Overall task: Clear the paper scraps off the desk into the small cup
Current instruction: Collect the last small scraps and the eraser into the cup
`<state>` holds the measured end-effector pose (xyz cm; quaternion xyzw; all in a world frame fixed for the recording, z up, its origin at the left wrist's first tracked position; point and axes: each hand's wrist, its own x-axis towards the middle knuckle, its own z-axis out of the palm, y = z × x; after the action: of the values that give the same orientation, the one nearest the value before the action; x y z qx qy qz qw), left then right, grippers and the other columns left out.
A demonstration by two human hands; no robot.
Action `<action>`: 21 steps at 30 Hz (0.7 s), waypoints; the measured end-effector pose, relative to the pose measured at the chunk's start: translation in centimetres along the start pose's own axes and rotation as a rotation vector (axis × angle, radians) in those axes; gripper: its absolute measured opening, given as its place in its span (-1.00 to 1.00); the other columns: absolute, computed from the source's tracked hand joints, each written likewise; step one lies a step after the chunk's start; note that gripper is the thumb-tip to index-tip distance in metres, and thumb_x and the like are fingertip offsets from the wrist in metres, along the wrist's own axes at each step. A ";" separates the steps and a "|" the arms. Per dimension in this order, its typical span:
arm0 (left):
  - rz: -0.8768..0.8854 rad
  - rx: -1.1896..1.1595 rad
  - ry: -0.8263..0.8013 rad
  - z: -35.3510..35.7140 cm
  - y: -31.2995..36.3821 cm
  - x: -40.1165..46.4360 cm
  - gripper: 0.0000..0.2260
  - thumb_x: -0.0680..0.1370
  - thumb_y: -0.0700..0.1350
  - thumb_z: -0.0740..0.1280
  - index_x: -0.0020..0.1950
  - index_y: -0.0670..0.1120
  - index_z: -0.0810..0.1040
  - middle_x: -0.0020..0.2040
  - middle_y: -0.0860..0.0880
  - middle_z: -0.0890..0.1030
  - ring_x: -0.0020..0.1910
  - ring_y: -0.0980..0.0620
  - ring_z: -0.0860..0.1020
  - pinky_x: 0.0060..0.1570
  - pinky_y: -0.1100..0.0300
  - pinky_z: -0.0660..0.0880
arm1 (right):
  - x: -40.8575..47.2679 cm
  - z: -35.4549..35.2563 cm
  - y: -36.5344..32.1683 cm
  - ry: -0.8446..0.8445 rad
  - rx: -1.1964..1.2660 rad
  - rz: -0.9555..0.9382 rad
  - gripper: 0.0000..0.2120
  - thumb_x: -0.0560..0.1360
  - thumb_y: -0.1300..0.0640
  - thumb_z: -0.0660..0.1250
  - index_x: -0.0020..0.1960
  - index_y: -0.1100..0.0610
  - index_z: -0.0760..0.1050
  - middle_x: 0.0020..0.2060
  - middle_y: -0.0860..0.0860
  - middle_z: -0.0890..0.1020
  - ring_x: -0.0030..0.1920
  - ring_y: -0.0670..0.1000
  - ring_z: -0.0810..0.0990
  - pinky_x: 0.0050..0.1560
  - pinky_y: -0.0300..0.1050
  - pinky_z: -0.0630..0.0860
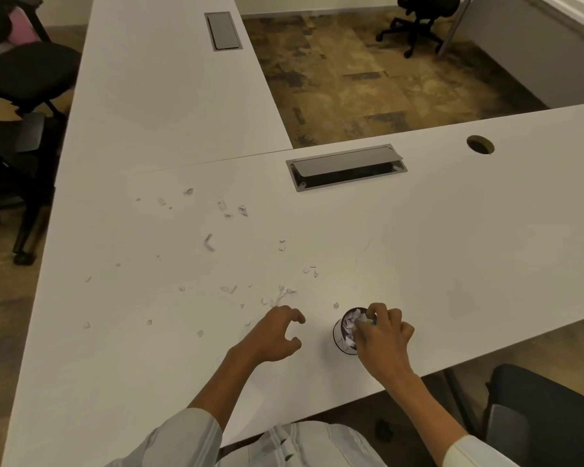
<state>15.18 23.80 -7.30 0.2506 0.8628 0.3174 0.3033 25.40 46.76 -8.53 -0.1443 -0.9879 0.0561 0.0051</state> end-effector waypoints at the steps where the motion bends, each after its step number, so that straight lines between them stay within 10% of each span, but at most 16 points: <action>1: -0.002 -0.002 0.000 0.0 -0.1 0.0 -0.63 0.45 -0.12 0.33 0.27 0.01 0.45 0.23 0.03 0.47 0.24 0.07 0.37 0.17 0.27 0.27 | -0.1 0.2 -0.2 -0.017 -0.024 0.007 -0.97 0.39 0.08 0.42 -0.23 -0.03 0.61 0.02 0.01 0.45 -0.01 0.09 0.35 -0.12 -0.02 0.19; 9: -0.017 -0.023 0.032 -0.9 -1.0 -0.4 -0.63 0.46 -0.11 0.33 0.27 0.00 0.45 0.24 0.03 0.47 0.23 0.08 0.38 0.20 0.24 0.30 | 1.0 -0.8 -0.3 -0.087 -0.016 0.053 -0.66 0.46 -0.07 0.07 -0.22 -0.05 0.61 -0.04 -0.01 0.43 -0.05 0.03 0.27 -0.13 -0.02 0.15; 21: -0.476 0.032 0.384 -3.6 -8.6 -5.5 -0.54 0.43 -0.04 0.40 0.30 -0.09 0.40 0.24 -0.08 0.43 0.27 -0.07 0.34 0.09 0.06 0.45 | 2.2 -6.1 -6.7 -0.029 0.729 0.026 -0.73 0.40 0.29 0.41 0.08 0.11 0.57 -0.07 -0.04 0.59 -0.12 -0.14 0.60 -0.18 -0.31 0.57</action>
<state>14.48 13.17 -9.10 -0.0182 0.9438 0.2651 0.1966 21.55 41.69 -1.69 -0.1448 -0.9011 0.4066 0.0415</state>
